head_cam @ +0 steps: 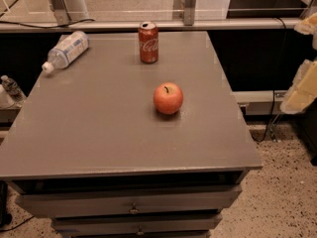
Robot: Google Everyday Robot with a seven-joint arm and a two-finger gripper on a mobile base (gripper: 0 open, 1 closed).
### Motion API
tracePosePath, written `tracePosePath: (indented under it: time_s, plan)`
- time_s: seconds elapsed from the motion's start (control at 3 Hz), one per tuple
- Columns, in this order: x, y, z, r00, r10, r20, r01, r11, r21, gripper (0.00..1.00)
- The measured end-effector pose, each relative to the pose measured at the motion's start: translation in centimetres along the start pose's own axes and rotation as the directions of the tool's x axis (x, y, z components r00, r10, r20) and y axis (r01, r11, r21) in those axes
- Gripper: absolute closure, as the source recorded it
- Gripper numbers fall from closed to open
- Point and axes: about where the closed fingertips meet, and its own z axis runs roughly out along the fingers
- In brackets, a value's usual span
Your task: Move coke can near apple
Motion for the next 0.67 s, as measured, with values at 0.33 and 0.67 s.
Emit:
tracePosePath:
  time_s: [0.33, 0.67]
  plan:
    - [0.2, -5.0, 2.6, 0.997, -0.003, 0.079, -0.004, 0.9964, 0.085, 0.00]
    - [-0.6, -9.9, 6.0, 0.984, 0.012, 0.180, -0.032, 0.9938, 0.107, 0.00]
